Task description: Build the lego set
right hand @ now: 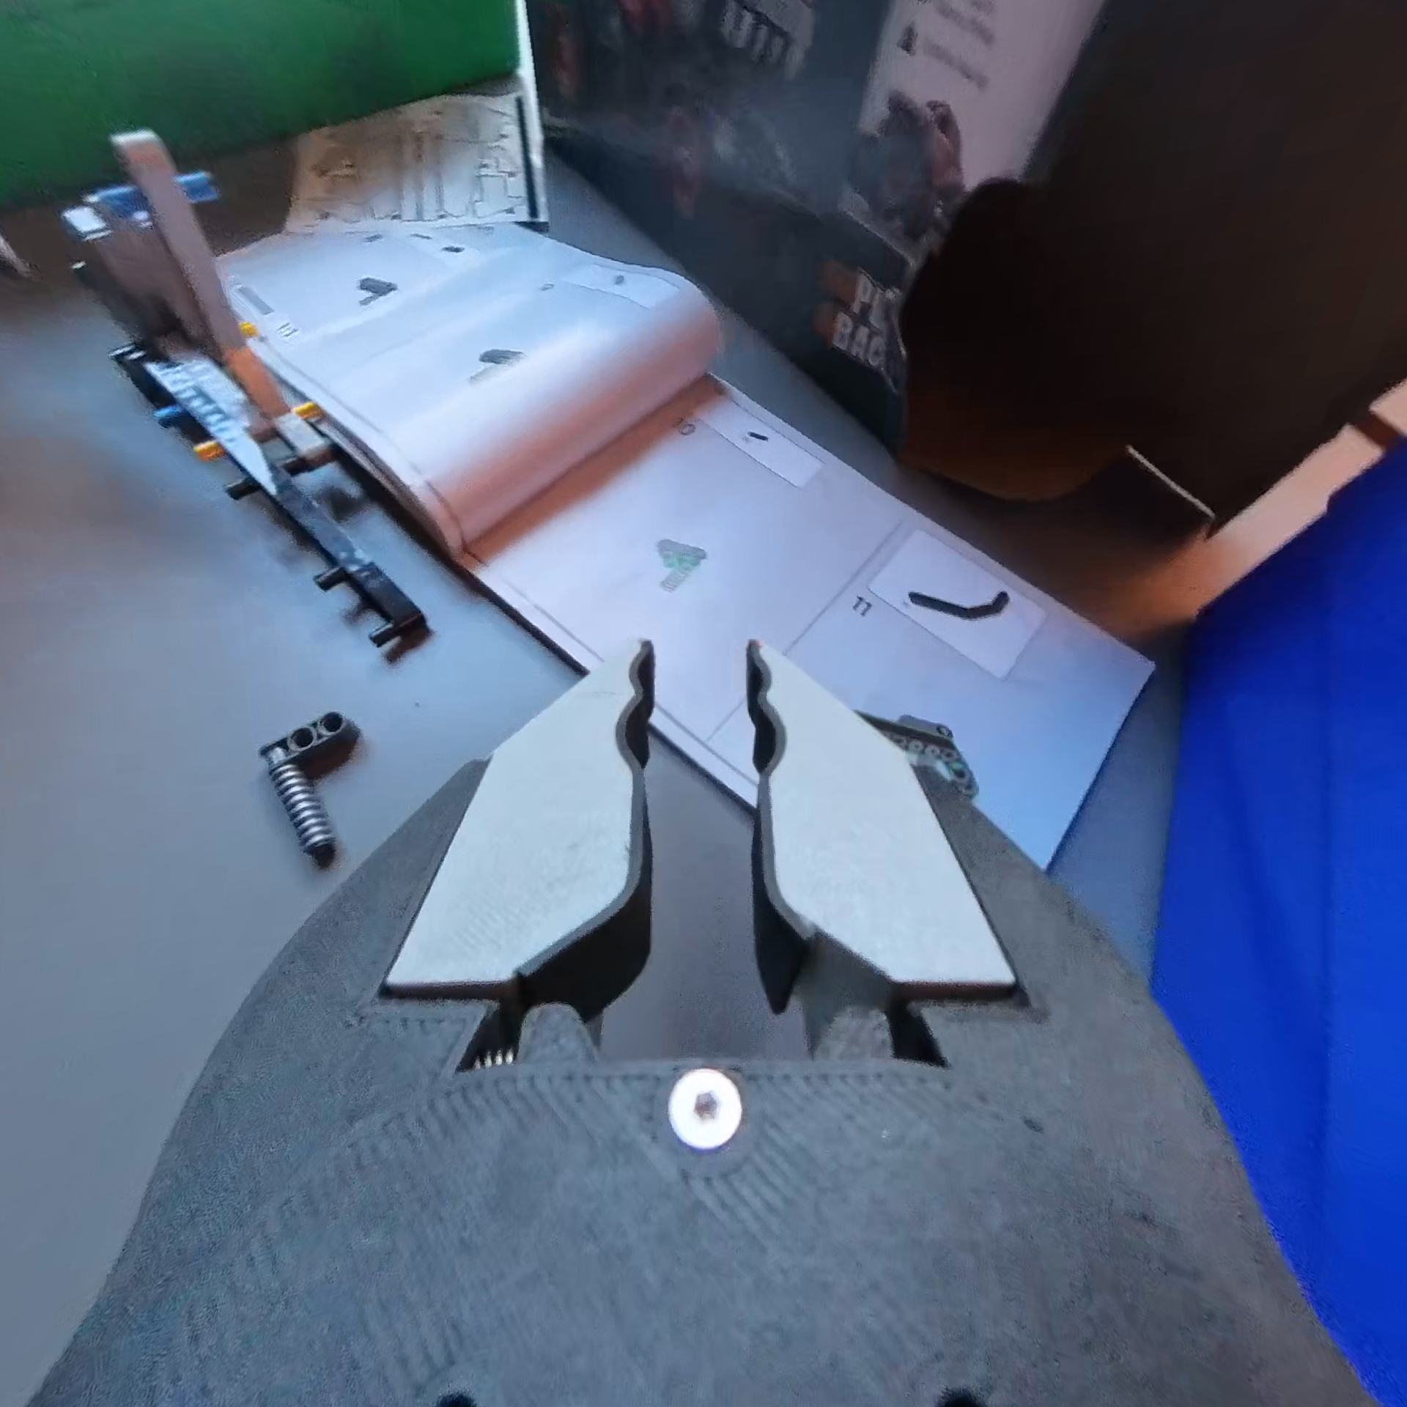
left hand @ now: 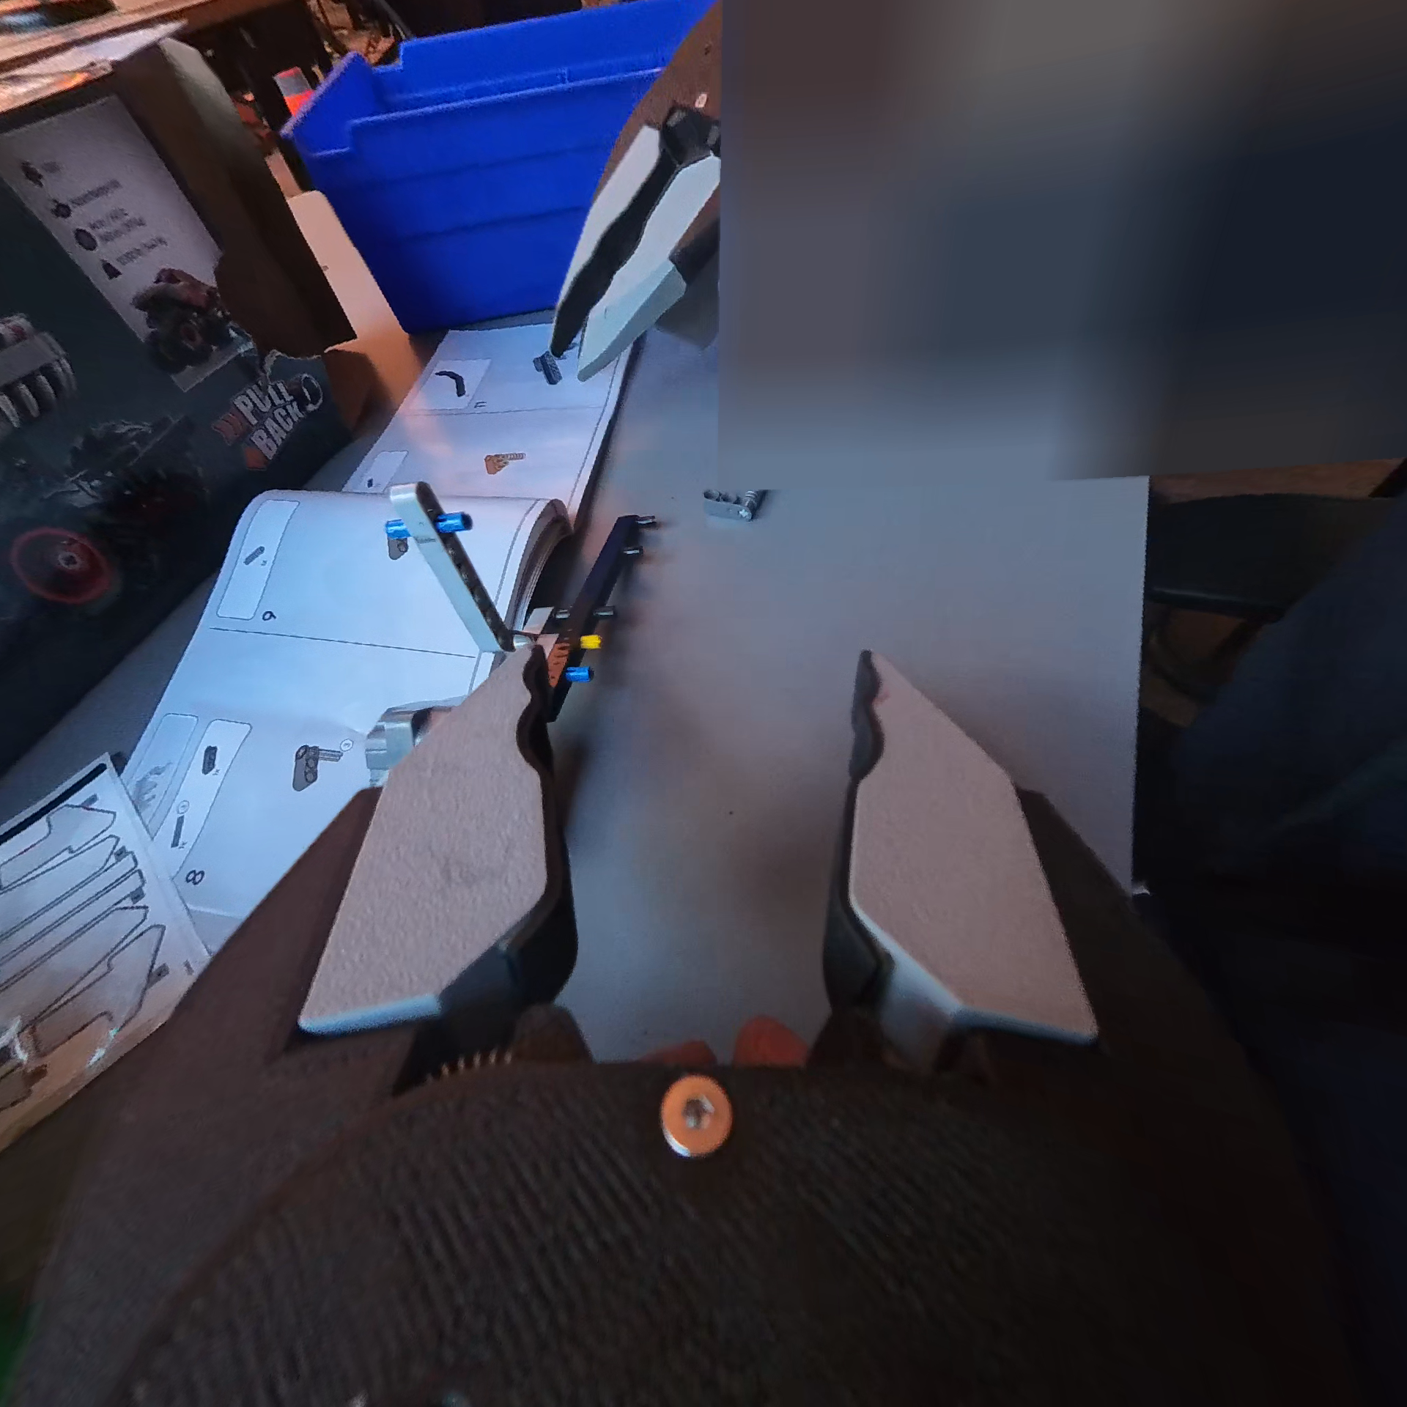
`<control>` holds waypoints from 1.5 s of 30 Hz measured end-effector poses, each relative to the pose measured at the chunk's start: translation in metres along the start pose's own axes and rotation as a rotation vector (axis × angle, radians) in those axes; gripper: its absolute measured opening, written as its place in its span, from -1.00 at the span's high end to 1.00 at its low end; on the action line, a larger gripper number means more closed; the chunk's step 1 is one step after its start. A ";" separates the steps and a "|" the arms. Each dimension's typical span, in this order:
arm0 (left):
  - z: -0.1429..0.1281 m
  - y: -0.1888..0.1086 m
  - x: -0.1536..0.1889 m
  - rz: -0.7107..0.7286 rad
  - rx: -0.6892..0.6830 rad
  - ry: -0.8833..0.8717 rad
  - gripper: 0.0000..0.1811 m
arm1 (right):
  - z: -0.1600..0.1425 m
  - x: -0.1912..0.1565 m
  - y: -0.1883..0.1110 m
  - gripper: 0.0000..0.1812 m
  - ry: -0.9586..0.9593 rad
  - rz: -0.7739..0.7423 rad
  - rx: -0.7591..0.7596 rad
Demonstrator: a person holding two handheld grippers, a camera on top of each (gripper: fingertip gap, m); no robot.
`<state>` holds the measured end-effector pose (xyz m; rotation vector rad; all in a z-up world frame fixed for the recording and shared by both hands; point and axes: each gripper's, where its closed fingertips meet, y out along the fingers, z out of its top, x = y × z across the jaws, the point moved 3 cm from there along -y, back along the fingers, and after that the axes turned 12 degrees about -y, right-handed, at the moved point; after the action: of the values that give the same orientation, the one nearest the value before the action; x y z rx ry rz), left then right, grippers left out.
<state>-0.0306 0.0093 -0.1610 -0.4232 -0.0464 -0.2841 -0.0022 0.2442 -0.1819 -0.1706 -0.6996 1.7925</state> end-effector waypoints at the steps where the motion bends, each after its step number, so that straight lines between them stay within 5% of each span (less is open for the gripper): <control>1: 0.000 0.000 0.000 -0.004 0.002 -0.006 0.13 | -0.001 0.002 -0.001 0.76 0.021 -0.001 0.004; 15: -0.002 0.002 0.001 -0.004 -0.020 0.005 0.13 | -0.005 0.017 -0.003 0.80 0.098 -0.071 0.010; 22: -0.002 0.002 0.002 -0.003 -0.020 0.014 0.13 | 0.001 0.044 -0.028 0.80 0.178 -0.226 0.107; 27: -0.003 0.003 0.002 0.000 -0.025 0.020 0.12 | 0.014 0.063 -0.059 0.60 0.244 -0.336 0.280; 34: -0.003 0.002 0.010 -0.018 -0.017 0.079 0.10 | 0.028 0.059 -0.070 0.43 0.302 -0.246 0.426; 37: -0.002 0.000 0.017 -0.035 0.003 0.097 -0.07 | 0.034 0.055 -0.071 0.35 0.289 -0.207 0.476; 45: -0.003 -0.033 0.030 -0.049 0.076 -0.098 -0.13 | 0.035 0.054 -0.075 0.24 0.248 -0.225 0.552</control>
<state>-0.0111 -0.0282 -0.1476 -0.3605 -0.1628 -0.3087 0.0250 0.2933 -0.1007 0.0570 -0.0320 1.6457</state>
